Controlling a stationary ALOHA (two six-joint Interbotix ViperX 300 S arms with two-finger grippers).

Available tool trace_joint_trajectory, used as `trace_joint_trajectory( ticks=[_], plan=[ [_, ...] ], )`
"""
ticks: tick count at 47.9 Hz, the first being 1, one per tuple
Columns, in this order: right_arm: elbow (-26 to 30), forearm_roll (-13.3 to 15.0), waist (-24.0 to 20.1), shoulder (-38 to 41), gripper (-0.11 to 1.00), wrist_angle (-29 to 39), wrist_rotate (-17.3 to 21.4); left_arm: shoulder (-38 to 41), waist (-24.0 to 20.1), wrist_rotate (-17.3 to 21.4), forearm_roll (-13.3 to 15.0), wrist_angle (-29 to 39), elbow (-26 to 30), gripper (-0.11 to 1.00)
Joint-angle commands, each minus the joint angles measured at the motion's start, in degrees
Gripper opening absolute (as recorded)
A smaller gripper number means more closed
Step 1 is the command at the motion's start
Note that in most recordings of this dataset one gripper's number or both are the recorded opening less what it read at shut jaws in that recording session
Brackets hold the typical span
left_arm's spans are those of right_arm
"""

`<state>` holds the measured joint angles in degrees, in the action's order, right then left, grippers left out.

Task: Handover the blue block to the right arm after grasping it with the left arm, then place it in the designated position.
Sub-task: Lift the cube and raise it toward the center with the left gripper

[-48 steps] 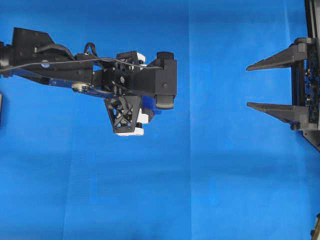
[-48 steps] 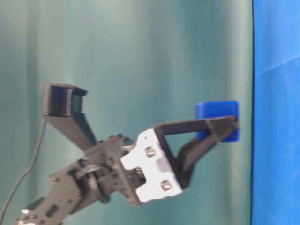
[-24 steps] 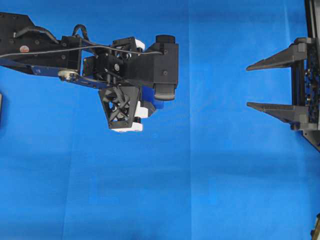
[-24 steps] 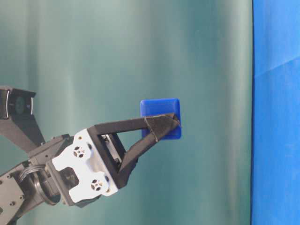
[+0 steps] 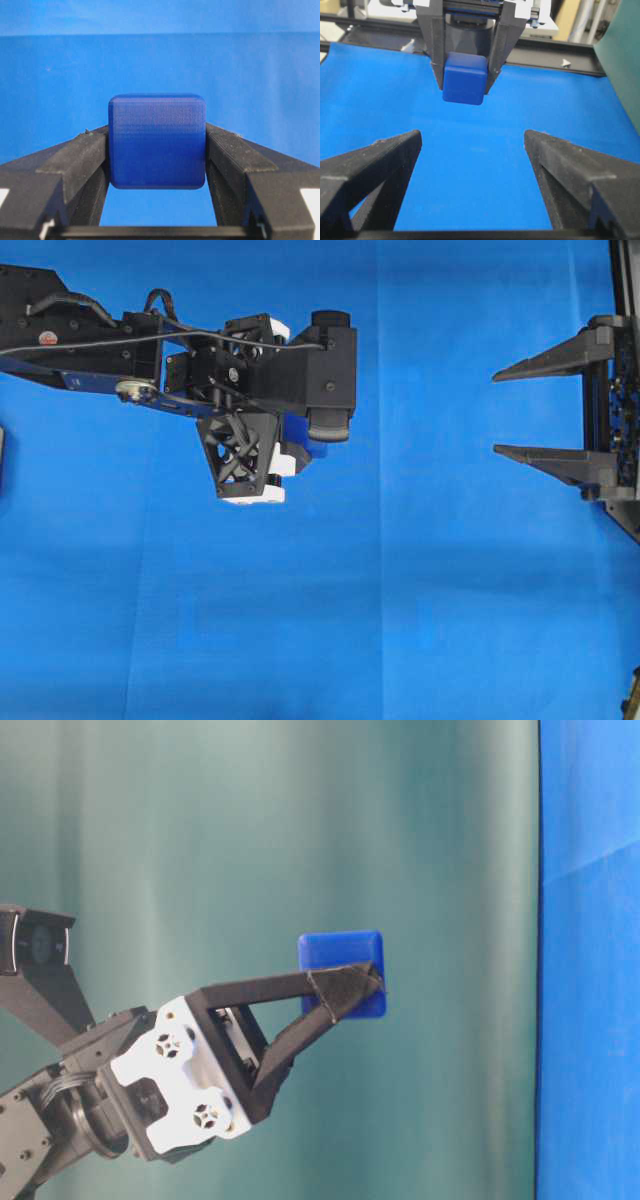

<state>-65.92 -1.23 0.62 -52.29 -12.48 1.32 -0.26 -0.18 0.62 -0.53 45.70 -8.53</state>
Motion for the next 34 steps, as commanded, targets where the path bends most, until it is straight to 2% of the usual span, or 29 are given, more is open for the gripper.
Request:
trace_joint_trajectory(
  ticks=[1, 21, 34],
  plan=[
    [1.49, -0.18, 0.09, 0.35, 0.97, -0.35, 0.0, -1.67, 0.09, 0.0, -0.09, -0.26, 1.23, 0.49],
    [1.58, -0.18, 0.09, 0.35, 0.97, -0.26, 0.09, -1.85, 0.0, 0.0, -0.18, -1.23, 1.05, 0.49],
    [1.67, -0.18, 0.09, 0.35, 0.97, -0.26, 0.09, -4.04, 0.09, -0.09, -0.18, -5.98, -2.29, 0.49]
  ],
)
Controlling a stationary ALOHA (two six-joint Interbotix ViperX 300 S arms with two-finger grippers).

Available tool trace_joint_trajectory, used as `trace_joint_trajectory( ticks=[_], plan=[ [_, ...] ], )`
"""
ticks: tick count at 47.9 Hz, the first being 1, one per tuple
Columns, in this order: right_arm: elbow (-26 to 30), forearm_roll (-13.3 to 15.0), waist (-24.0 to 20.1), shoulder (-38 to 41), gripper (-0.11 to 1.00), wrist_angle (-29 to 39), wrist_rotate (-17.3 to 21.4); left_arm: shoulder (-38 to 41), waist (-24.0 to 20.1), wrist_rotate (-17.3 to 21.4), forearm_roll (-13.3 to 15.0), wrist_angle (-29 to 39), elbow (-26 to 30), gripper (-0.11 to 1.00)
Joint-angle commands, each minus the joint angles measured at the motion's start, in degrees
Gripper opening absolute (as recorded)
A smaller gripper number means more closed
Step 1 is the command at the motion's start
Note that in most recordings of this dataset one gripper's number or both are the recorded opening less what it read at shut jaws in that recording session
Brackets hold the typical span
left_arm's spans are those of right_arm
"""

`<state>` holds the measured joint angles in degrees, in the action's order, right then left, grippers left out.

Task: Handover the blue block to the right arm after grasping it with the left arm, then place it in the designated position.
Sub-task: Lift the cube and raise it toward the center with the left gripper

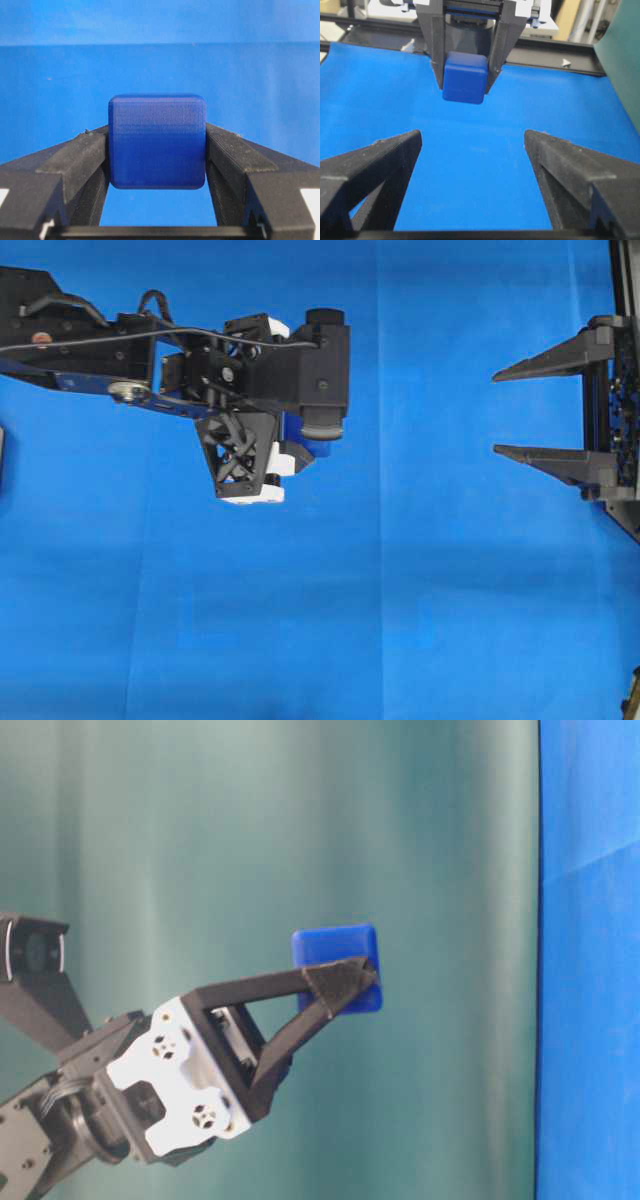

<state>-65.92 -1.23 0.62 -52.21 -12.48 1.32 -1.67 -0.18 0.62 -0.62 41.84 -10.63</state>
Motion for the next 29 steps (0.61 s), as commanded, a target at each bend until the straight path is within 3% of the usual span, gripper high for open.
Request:
trace_joint_trajectory(
  ticks=[1, 11, 29],
  plan=[
    [1.67, -0.18, 0.0, 0.26, 0.97, -0.26, 0.09, -2.99, 0.18, -0.09, 0.0, -2.9, -0.62, 0.49],
    [1.67, -0.18, 0.09, 0.26, 0.97, -0.35, 0.09, -6.68, 0.35, -0.09, 0.0, -13.36, -6.42, 0.49],
    [1.67, -0.18, 0.0, 0.26, 0.97, -0.53, 0.0, -13.89, 0.35, -0.18, 0.09, -44.56, -20.83, 0.49]
  ],
)
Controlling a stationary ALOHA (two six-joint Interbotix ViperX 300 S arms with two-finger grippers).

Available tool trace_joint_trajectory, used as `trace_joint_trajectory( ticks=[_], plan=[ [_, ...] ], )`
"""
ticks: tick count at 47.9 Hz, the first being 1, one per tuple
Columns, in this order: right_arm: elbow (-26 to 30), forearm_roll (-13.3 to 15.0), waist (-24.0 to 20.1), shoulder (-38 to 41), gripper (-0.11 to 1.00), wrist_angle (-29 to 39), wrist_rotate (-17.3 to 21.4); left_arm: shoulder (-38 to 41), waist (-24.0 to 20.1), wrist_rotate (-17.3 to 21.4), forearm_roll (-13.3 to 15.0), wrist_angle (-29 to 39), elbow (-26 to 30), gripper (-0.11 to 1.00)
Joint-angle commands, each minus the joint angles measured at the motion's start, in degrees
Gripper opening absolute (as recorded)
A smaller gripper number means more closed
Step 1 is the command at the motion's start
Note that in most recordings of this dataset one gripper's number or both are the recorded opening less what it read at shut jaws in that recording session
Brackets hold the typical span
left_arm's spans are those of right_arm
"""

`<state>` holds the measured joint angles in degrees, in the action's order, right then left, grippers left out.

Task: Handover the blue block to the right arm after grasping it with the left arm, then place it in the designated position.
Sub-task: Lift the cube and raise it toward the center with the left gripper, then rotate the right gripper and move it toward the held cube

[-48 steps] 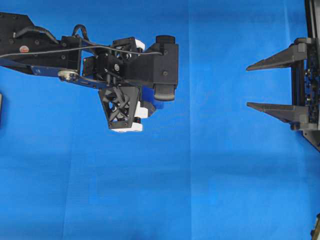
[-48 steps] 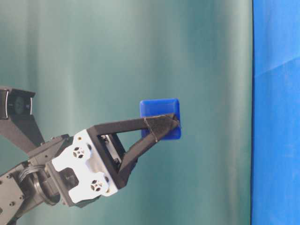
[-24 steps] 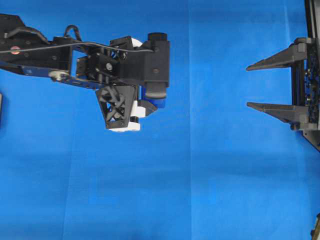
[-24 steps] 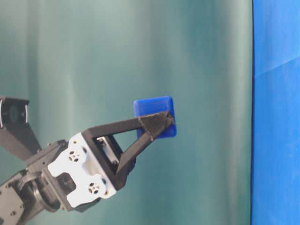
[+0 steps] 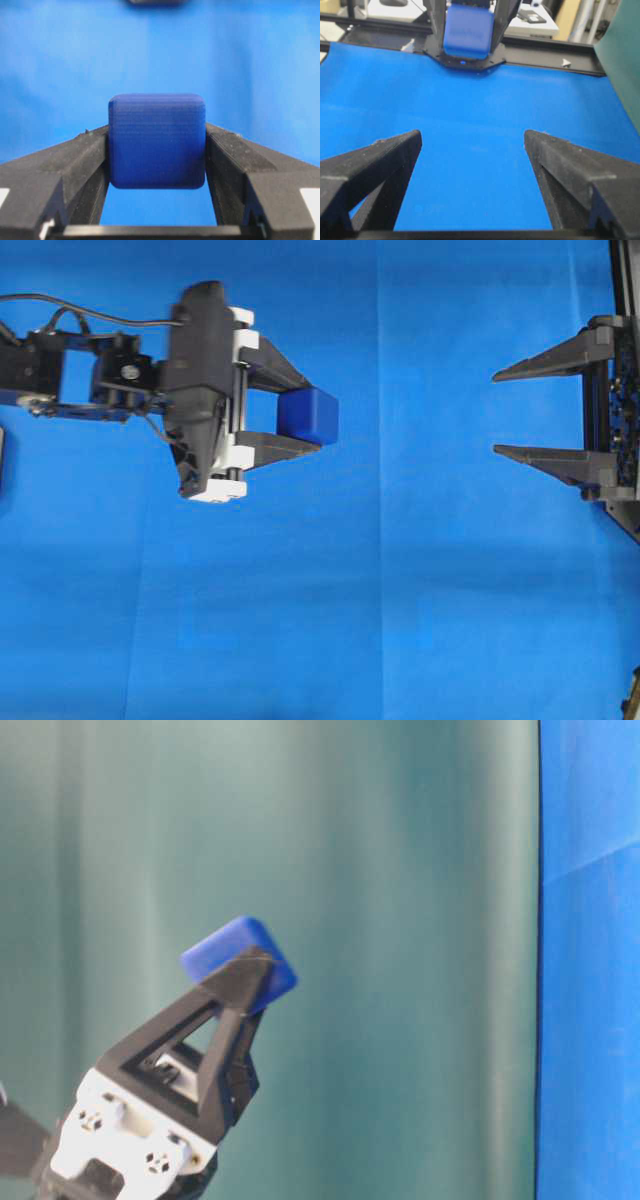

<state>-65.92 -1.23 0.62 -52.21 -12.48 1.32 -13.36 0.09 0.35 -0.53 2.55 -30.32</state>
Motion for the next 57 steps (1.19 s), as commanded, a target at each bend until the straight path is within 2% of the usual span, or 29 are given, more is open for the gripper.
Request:
trace_joint_trajectory(
  ticks=[1, 9, 14, 57],
  plan=[
    [1.76, -0.18, 0.09, 0.26, 0.97, -0.53, 0.0, -2.46, 0.09, 0.09, 0.0, -6.5, -1.67, 0.49],
    [1.76, -0.18, 0.0, 0.26, 0.97, -0.53, 0.0, -3.6, 0.35, 0.09, 0.18, -16.17, -5.36, 0.49],
    [1.76, -0.09, 0.09, 0.26, 0.97, -0.7, 0.0, -3.6, 0.53, 0.09, 0.26, -18.98, -6.33, 0.49],
    [2.72, -0.09, 0.0, 1.76, 0.97, -1.49, 0.0, -3.6, 0.53, -0.79, 0.35, -17.93, -6.42, 0.49]
  ],
)
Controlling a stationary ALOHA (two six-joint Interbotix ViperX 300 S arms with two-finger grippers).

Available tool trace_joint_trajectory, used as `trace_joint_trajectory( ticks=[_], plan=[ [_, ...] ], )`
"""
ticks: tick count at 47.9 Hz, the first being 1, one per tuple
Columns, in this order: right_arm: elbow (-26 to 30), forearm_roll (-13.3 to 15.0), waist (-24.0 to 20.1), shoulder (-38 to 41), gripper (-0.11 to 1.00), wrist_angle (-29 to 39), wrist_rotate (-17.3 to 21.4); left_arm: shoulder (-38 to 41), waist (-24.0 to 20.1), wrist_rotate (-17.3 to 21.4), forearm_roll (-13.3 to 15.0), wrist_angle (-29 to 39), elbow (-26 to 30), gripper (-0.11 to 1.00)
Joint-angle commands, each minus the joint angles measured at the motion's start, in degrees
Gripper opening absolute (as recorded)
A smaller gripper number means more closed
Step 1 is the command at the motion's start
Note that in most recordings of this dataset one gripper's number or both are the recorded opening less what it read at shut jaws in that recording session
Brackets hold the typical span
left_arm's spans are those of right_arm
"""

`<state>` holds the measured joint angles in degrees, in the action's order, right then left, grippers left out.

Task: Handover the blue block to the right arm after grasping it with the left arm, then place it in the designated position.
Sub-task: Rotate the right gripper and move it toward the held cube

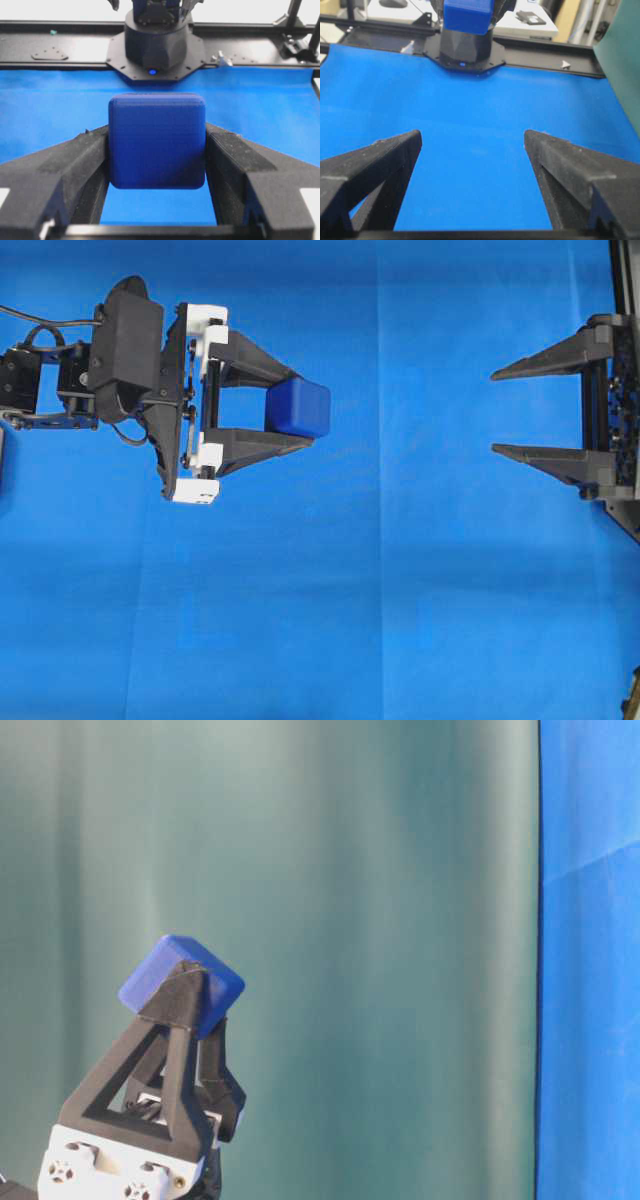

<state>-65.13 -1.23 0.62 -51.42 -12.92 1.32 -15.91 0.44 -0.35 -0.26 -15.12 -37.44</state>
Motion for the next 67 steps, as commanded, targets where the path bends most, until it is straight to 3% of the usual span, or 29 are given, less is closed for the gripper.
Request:
trace_joint_trajectory(
  ticks=[1, 9, 13, 21, 45, 57, 67],
  plan=[
    [2.11, -0.09, 0.0, 1.23, 0.97, -1.14, 0.0, -1.14, 0.18, -0.09, 0.09, -0.35, 0.62, 0.49],
    [4.13, 1.85, -0.09, 3.43, 0.97, -0.97, -1.49, -1.14, 0.18, -0.09, 0.09, -0.35, 0.62, 0.49],
    [4.66, 6.33, -0.26, 4.13, 0.97, -0.62, -3.52, -1.14, 0.18, -0.09, 0.09, -0.35, 0.62, 0.49],
    [5.27, 12.74, -0.26, 4.04, 0.96, 0.09, -8.35, -1.05, 0.18, -0.09, 0.0, -0.35, 0.79, 0.49],
    [5.89, 28.39, -0.18, 3.08, 0.96, 1.41, -28.83, -0.7, 0.18, -0.09, 0.09, -0.53, 1.23, 0.49],
    [5.8, 33.4, -0.18, 3.16, 0.96, 1.41, -37.09, -0.7, 0.18, -0.18, 0.18, -0.79, 1.23, 0.49],
    [5.8, 34.98, -0.26, 3.16, 0.96, 1.49, -39.55, -0.7, 0.18, -0.62, 0.18, -0.79, 1.23, 0.49]
  ],
)
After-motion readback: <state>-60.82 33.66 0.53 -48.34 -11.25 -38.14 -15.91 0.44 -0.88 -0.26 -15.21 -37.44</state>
